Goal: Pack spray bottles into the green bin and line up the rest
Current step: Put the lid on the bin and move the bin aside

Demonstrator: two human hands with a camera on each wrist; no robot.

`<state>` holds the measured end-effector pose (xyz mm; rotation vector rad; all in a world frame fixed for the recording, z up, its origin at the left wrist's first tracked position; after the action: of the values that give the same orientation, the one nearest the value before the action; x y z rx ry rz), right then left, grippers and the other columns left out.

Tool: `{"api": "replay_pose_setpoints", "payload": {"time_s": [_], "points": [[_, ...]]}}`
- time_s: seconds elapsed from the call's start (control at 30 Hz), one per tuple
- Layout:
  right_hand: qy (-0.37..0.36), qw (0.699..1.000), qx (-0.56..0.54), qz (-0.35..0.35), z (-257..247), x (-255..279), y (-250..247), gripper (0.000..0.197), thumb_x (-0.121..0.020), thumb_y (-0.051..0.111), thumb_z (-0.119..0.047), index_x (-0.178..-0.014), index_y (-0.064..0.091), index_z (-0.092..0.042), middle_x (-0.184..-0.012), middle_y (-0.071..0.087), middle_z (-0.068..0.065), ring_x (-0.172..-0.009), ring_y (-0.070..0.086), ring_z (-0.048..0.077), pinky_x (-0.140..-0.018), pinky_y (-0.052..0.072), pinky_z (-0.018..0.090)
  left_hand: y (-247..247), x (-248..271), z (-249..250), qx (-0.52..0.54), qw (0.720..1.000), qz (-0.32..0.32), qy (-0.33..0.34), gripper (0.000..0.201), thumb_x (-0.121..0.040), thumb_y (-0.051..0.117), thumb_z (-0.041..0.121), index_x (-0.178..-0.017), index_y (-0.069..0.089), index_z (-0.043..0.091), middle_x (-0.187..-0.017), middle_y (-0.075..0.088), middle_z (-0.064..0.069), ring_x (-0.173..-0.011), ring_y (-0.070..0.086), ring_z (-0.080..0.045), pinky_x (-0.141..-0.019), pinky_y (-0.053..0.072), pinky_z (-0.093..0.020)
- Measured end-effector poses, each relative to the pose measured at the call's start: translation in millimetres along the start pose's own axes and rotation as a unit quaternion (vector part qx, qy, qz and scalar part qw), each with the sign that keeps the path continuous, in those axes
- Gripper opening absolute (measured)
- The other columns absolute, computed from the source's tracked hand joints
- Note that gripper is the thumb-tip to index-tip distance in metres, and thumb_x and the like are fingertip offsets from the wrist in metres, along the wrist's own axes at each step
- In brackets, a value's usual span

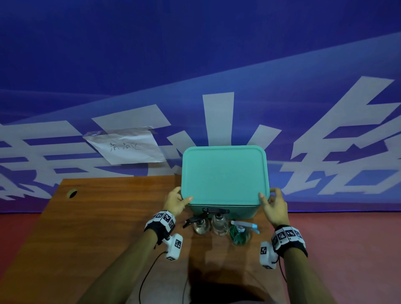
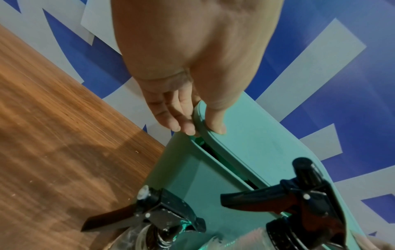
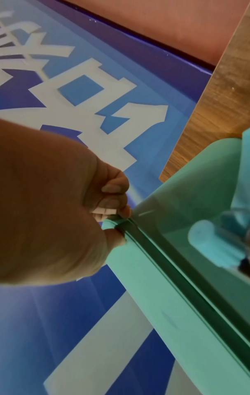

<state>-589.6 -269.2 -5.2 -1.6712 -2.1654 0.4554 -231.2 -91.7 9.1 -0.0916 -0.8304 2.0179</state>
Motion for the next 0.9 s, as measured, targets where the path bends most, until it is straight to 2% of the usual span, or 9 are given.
{"api": "replay_pose_setpoints", "payload": {"time_s": [0.1,0.2,0.33,0.37,0.47,0.57,0.63,0.77,0.9], "points": [[0.001,1.0,0.01,-0.005,-1.0,0.3,1.8,0.033,-0.094,0.062,-0.046,-0.112,0.045,-0.023,-0.07,0.062,0.01,-0.07,0.063,0.027,-0.061,0.049,0.037,-2.6,4.8,0.2,-0.002,1.0,0.002,-0.005,0.051,-0.085,0.078,0.028,-0.13,0.057,0.015,-0.071,0.074,-0.007,-0.057,0.065,-0.017,-0.062,0.057,-0.039],[0.001,1.0,0.021,-0.009,-3.9,1.6,1.7,0.033,-0.095,0.062,-0.041,-0.114,0.045,-0.018,-0.068,0.057,0.011,-0.07,0.061,0.028,-0.059,0.043,0.034,-3.3,8.9,2.4,0.01,1.0,0.007,-0.001,0.051,-0.085,0.078,0.026,-0.131,0.057,0.014,-0.072,0.074,-0.002,-0.056,0.065,-0.014,-0.059,0.056,-0.033],[0.008,1.0,0.028,-0.008,-3.7,5.4,2.0,0.034,-0.096,0.061,-0.04,-0.117,0.045,-0.017,-0.071,0.059,0.01,-0.072,0.061,0.027,-0.063,0.049,0.037,-3.3,12.7,0.2,0.004,1.0,0.017,-0.006,0.05,-0.086,0.077,0.026,-0.131,0.058,0.017,-0.075,0.074,0.002,-0.059,0.066,-0.011,-0.057,0.053,-0.027],[0.009,0.999,0.032,-0.009,-3.2,7.2,3.0,0.034,-0.096,0.06,-0.039,-0.117,0.045,-0.017,-0.072,0.059,0.01,-0.072,0.061,0.027,-0.063,0.05,0.038,-2.9,13.6,-2.2,0.001,1.0,0.018,-0.011,0.05,-0.085,0.077,0.027,-0.131,0.059,0.018,-0.075,0.074,0.003,-0.06,0.066,-0.012,-0.057,0.054,-0.028],[0.004,0.999,0.038,-0.013,-3.8,11.5,6.4,0.031,-0.098,0.059,-0.038,-0.117,0.046,-0.017,-0.073,0.059,0.008,-0.071,0.061,0.027,-0.061,0.046,0.035,-1.9,15.4,-7.3,-0.004,1.0,0.022,-0.015,0.054,-0.084,0.078,0.032,-0.133,0.058,0.021,-0.074,0.074,-0.001,-0.061,0.067,-0.02,-0.061,0.059,-0.04],[0.002,0.998,0.056,0.001,-4.4,8.4,9.3,0.033,-0.099,0.056,-0.039,-0.121,0.046,-0.016,-0.072,0.059,0.003,-0.072,0.061,0.028,-0.061,0.046,0.035,-3.6,17.1,-3.8,0.001,0.999,0.029,-0.014,0.053,-0.085,0.078,0.03,-0.133,0.057,0.021,-0.073,0.072,-0.001,-0.06,0.064,-0.015,-0.058,0.055,-0.033],[0.009,0.997,0.069,0.016,-2.5,7.0,13.9,0.034,-0.099,0.054,-0.042,-0.122,0.045,-0.018,-0.071,0.06,0.005,-0.074,0.062,0.032,-0.062,0.05,0.039,-6.2,18.7,-1.1,0.006,0.999,0.037,-0.01,0.053,-0.086,0.077,0.029,-0.134,0.057,0.02,-0.077,0.072,0.002,-0.063,0.065,-0.014,-0.059,0.053,-0.029],[0.022,0.996,0.078,0.03,3.5,8.2,20.5,0.03,-0.099,0.052,-0.044,-0.119,0.041,-0.025,-0.073,0.065,0.014,-0.074,0.063,0.036,-0.066,0.056,0.046,-8.3,18.6,3.5,-0.003,0.999,0.044,0.002,0.053,-0.086,0.076,0.028,-0.135,0.057,0.022,-0.08,0.071,0.002,-0.07,0.067,-0.017,-0.062,0.053,-0.027],[0.034,0.996,0.072,0.027,3.1,7.9,19.4,0.033,-0.099,0.053,-0.041,-0.123,0.045,-0.021,-0.08,0.067,0.016,-0.082,0.064,0.038,-0.071,0.055,0.047,-7.6,14.0,4.6,-0.019,0.999,0.044,-0.003,0.054,-0.087,0.076,0.026,-0.137,0.057,0.019,-0.076,0.068,0.001,-0.067,0.064,-0.015,-0.064,0.055,-0.03]]}}
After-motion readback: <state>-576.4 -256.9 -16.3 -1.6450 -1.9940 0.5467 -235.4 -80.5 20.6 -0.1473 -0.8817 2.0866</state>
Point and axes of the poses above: each hand's wrist, its own x-axis away from the middle knuckle, its own y-axis out of the palm, z = x × y, the point moved 7 cm from there along -x, towards the middle knuckle
